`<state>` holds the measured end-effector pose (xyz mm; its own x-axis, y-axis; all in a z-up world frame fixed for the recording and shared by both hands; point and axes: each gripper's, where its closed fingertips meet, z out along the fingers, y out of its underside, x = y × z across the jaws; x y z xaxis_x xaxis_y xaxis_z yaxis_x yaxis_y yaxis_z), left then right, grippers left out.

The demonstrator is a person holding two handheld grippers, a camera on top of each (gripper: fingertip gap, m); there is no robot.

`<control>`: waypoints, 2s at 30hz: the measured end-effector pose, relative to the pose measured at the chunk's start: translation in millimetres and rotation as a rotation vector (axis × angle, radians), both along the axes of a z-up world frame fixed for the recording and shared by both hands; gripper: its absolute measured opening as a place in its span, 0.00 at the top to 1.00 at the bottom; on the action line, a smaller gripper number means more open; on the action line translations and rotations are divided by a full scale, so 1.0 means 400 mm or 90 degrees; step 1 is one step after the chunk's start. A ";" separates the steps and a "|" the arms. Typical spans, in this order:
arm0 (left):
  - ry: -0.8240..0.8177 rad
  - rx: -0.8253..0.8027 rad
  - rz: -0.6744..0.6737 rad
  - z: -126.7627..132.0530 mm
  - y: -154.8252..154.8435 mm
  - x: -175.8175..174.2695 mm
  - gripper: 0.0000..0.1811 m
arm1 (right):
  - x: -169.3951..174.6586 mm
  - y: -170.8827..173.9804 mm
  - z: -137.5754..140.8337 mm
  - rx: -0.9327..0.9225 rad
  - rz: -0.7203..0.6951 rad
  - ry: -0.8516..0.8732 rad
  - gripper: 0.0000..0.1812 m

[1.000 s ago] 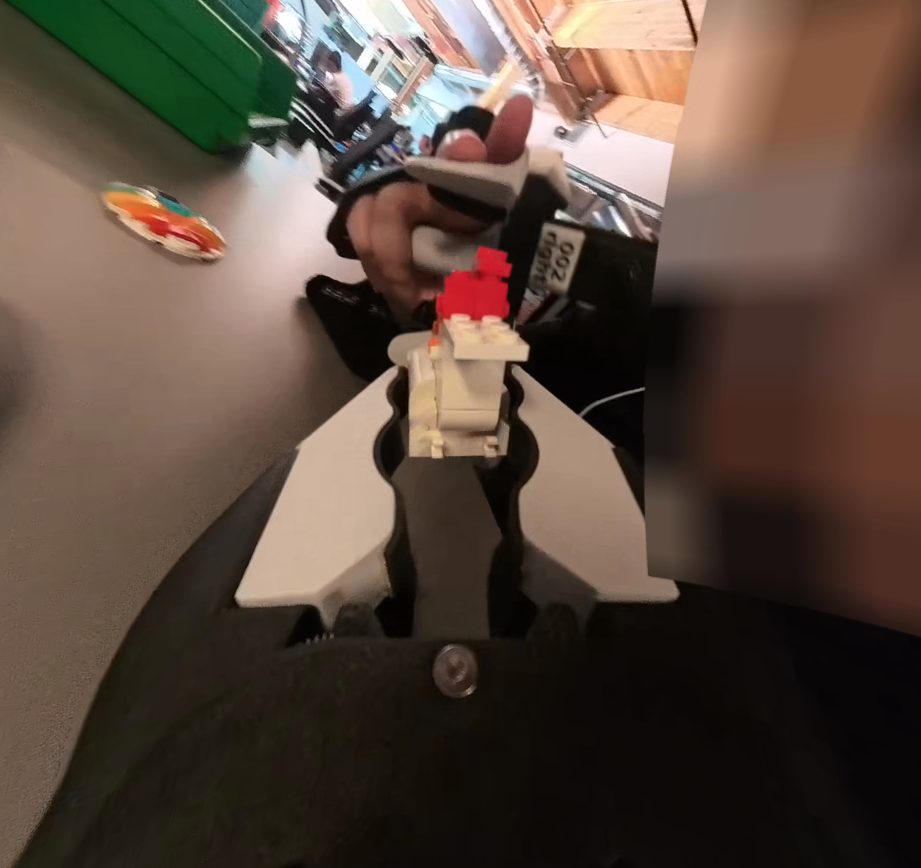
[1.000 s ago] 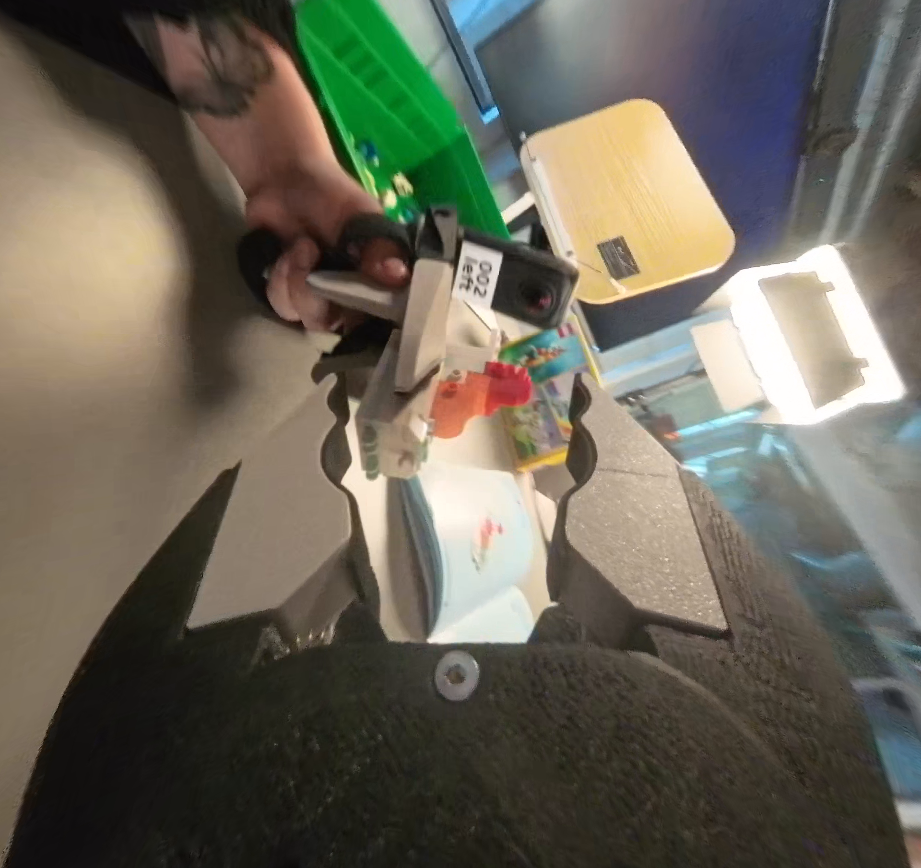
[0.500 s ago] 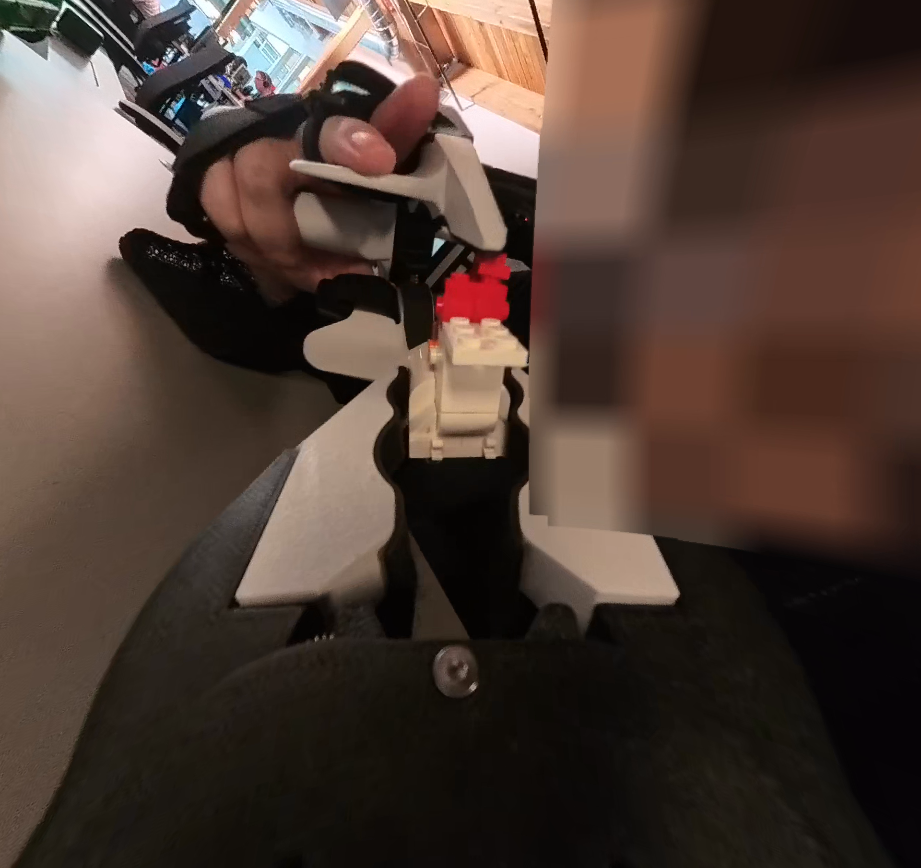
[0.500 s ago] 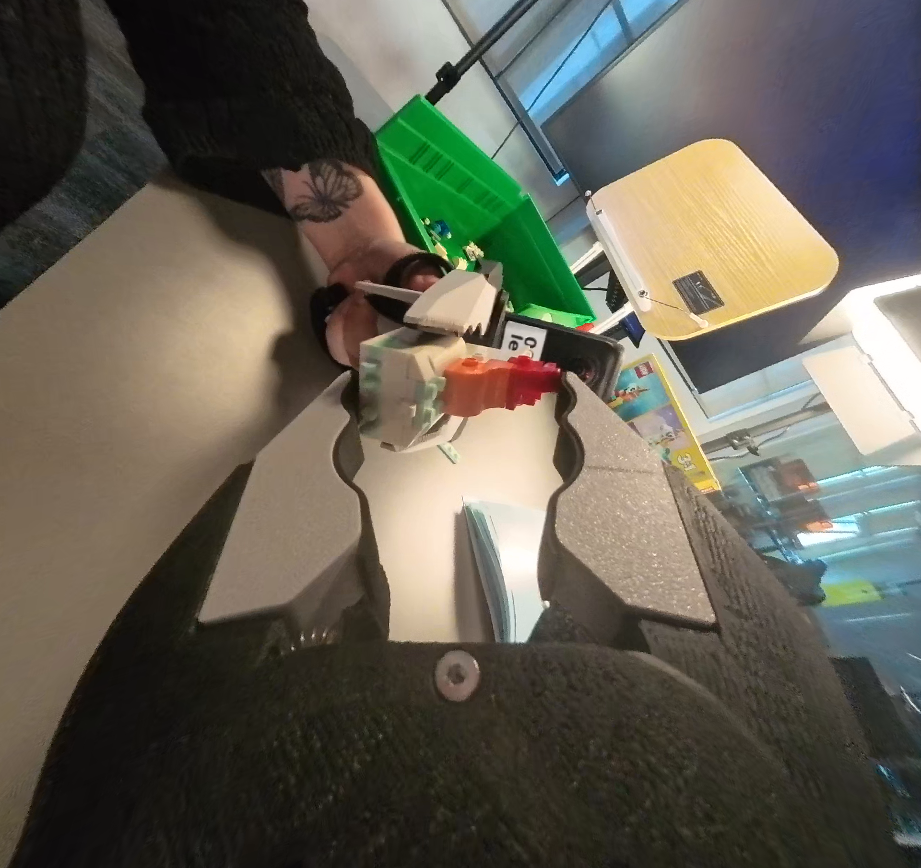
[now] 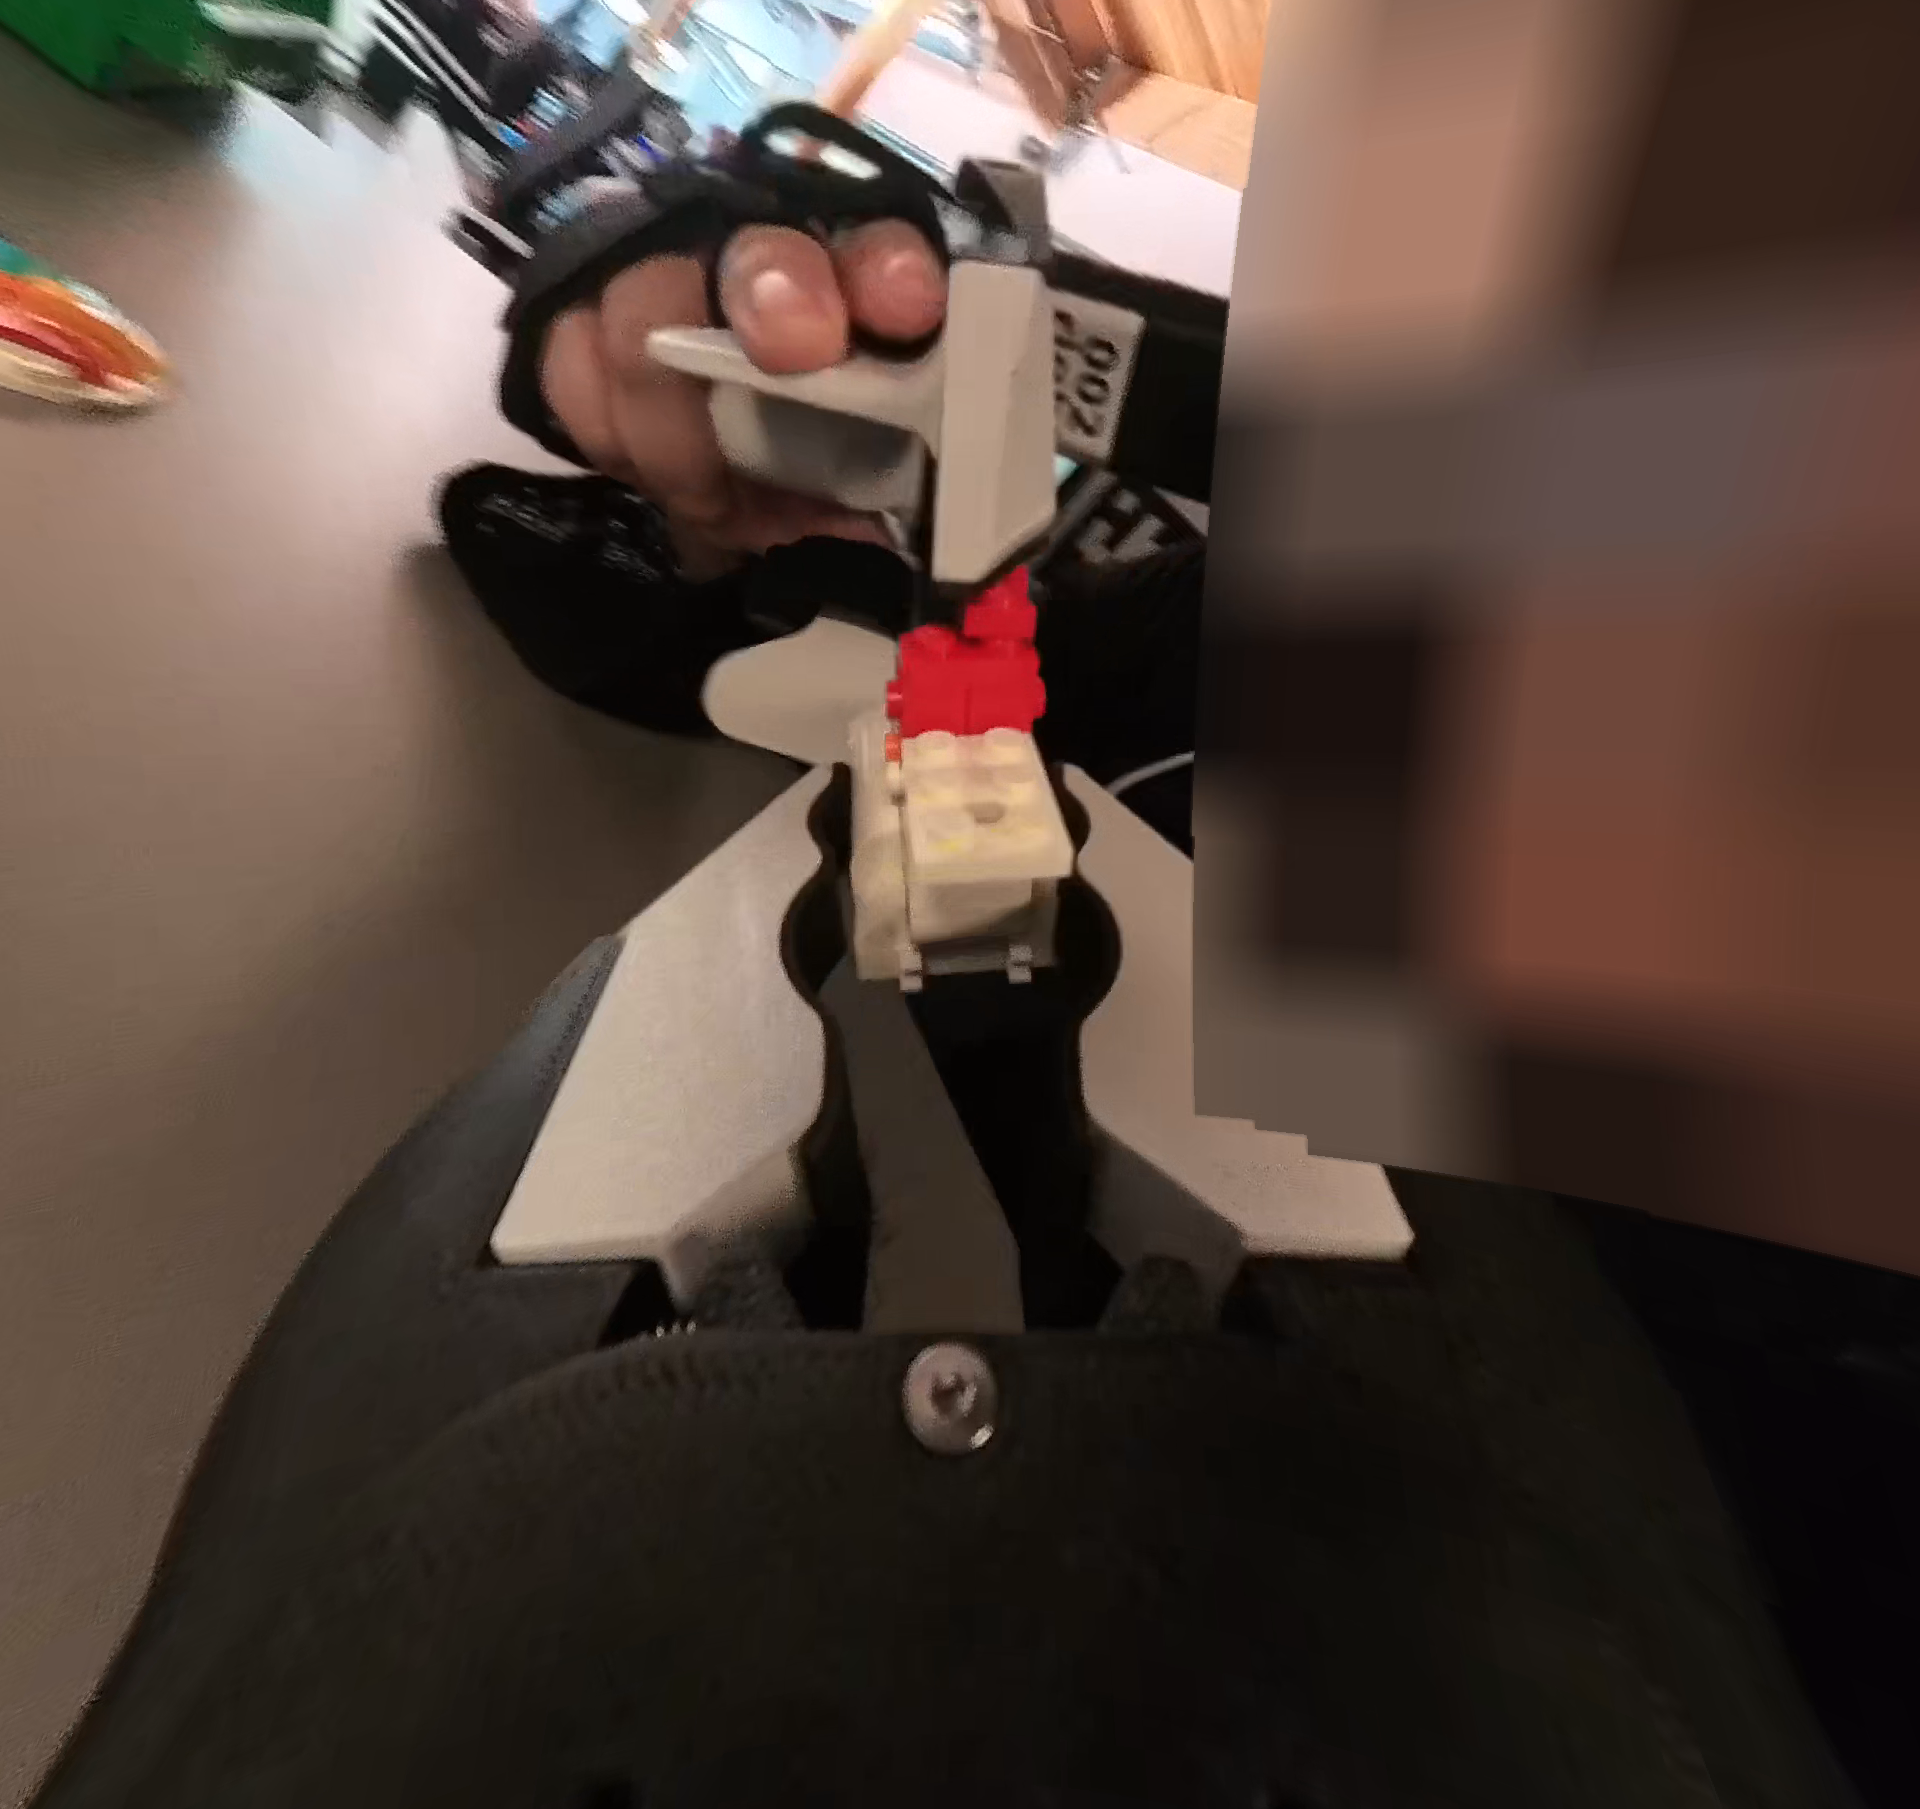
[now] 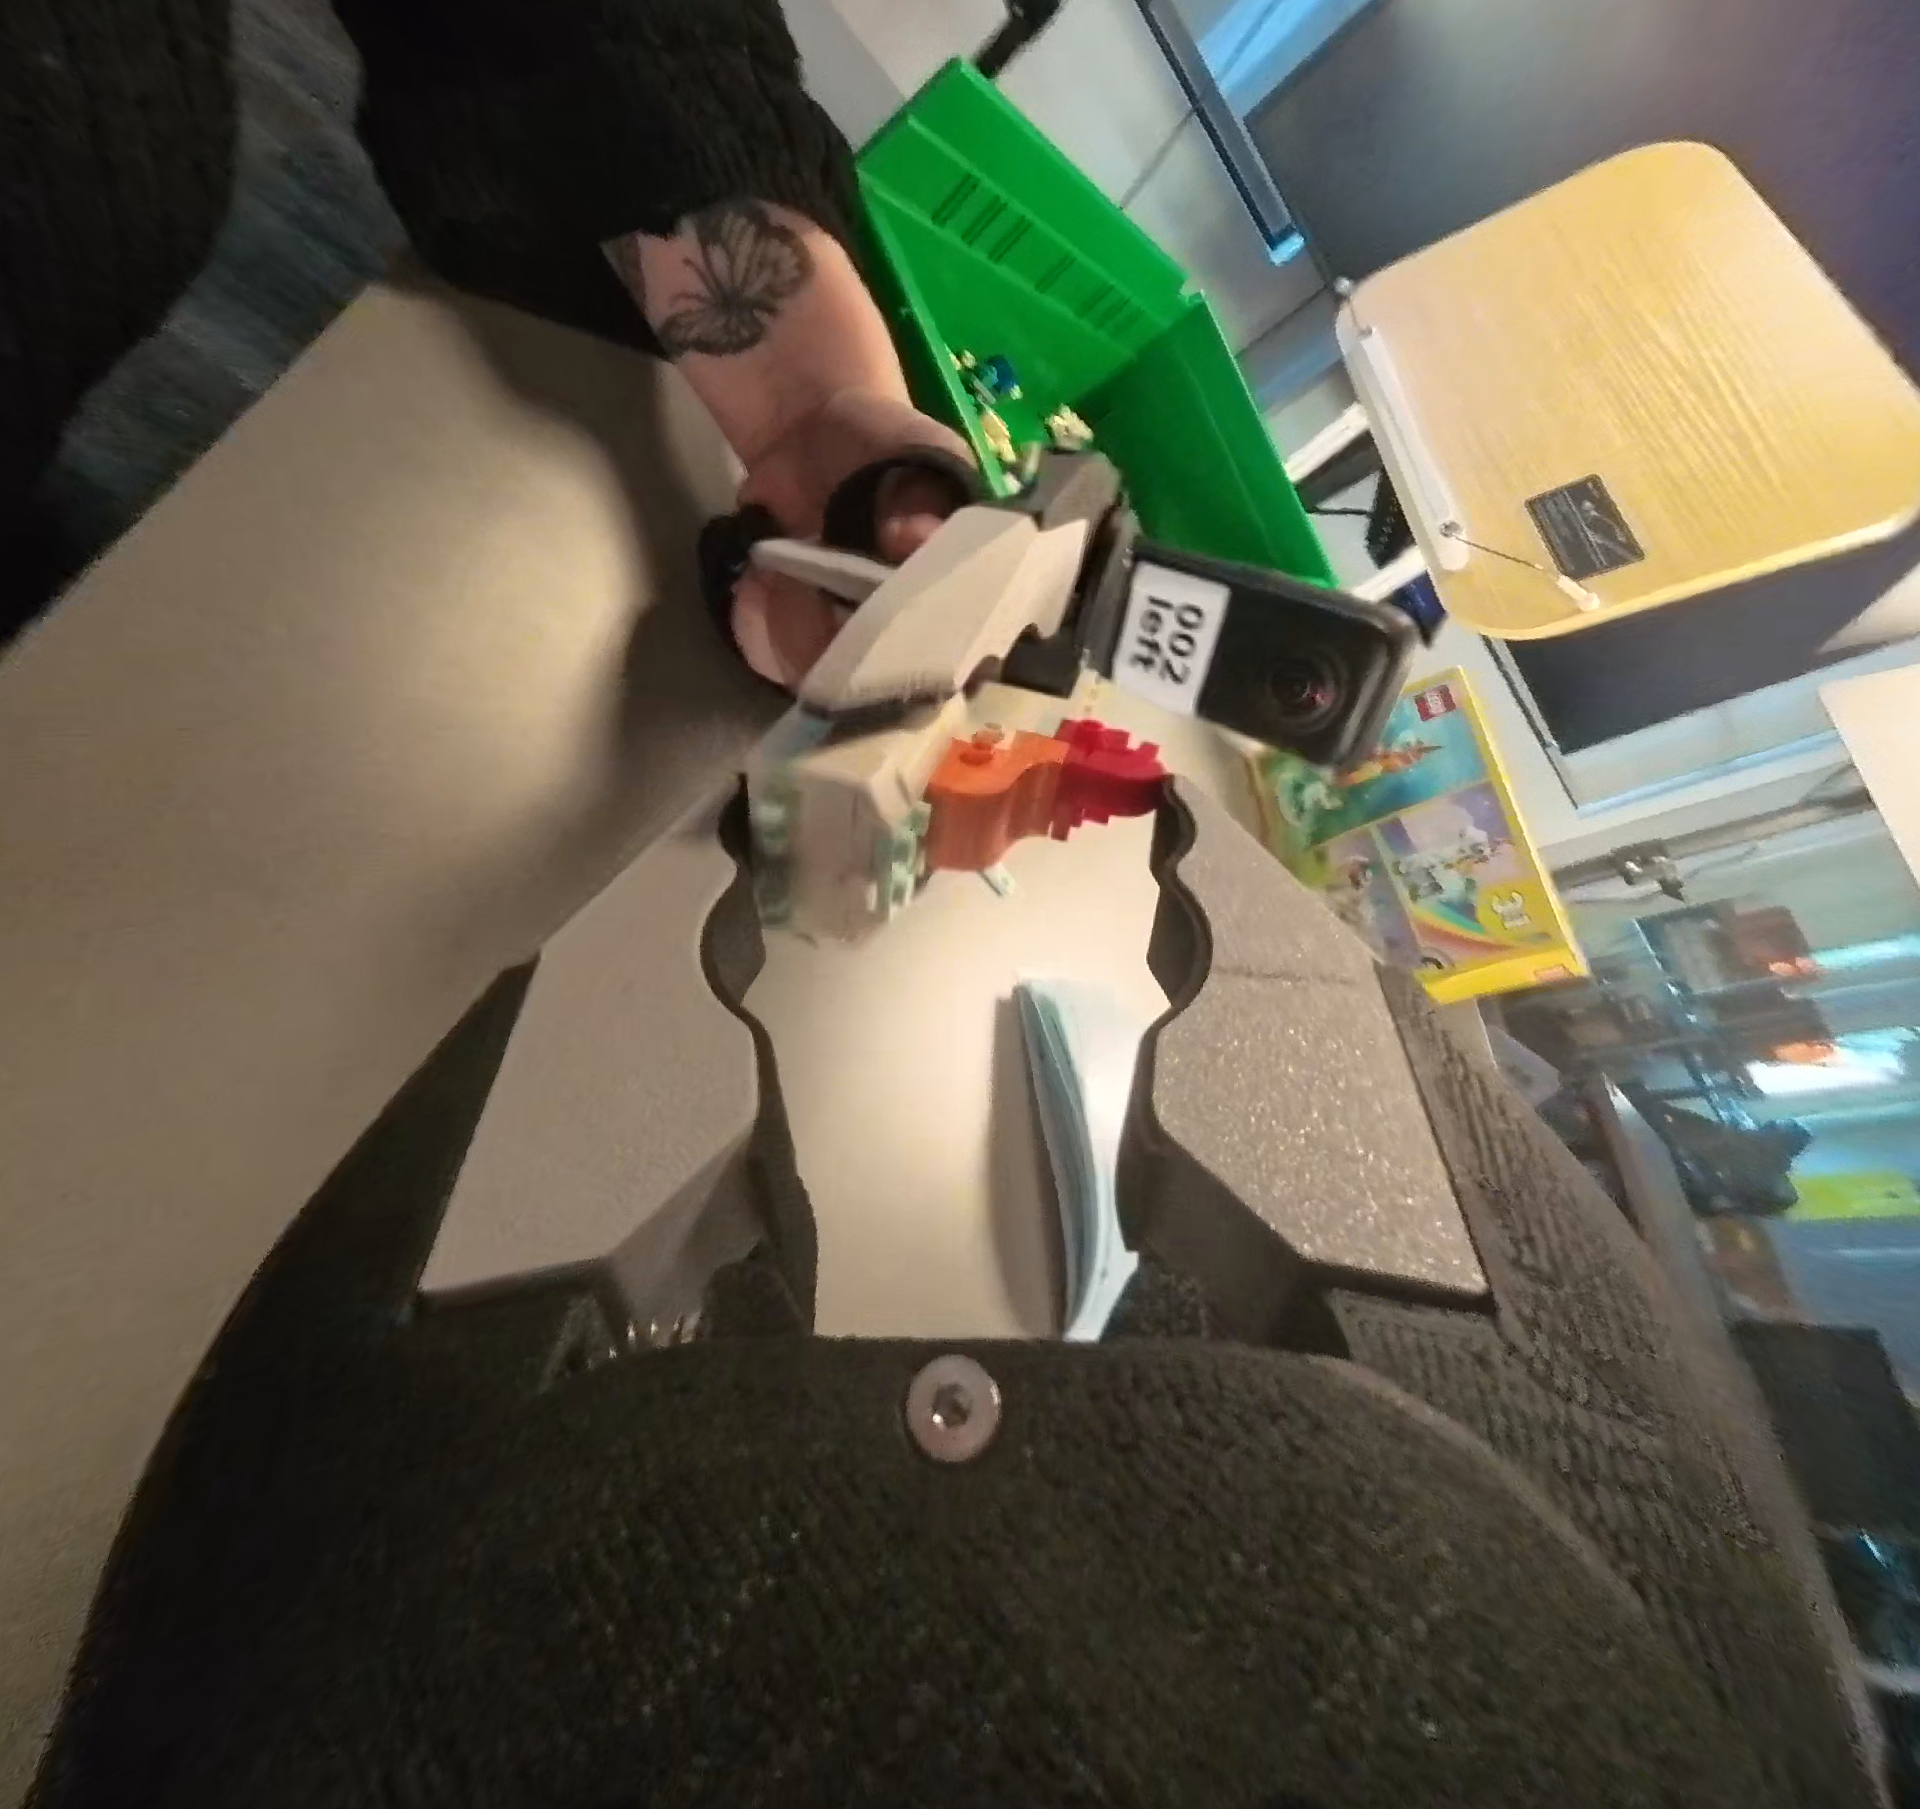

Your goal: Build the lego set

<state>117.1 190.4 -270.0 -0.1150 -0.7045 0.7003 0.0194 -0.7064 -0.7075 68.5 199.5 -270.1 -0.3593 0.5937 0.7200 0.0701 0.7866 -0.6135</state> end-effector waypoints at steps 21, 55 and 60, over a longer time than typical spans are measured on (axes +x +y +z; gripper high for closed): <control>0.102 0.080 0.335 -0.032 0.161 -0.087 0.80 | -0.053 0.147 -0.042 0.127 -0.261 -0.023 0.84; 0.298 0.223 0.503 -0.040 0.198 -0.156 0.90 | -0.085 0.156 -0.027 0.240 -0.319 0.034 0.63; 0.313 0.249 0.508 -0.035 0.195 -0.155 0.90 | -0.085 0.155 -0.027 0.227 -0.318 0.038 0.65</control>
<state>55.0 268.4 -283.9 0.7280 -0.6397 0.2467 0.0285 -0.3312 -0.9431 34.4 261.4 -281.0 -0.0525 0.3993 0.9153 0.4568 0.8247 -0.3336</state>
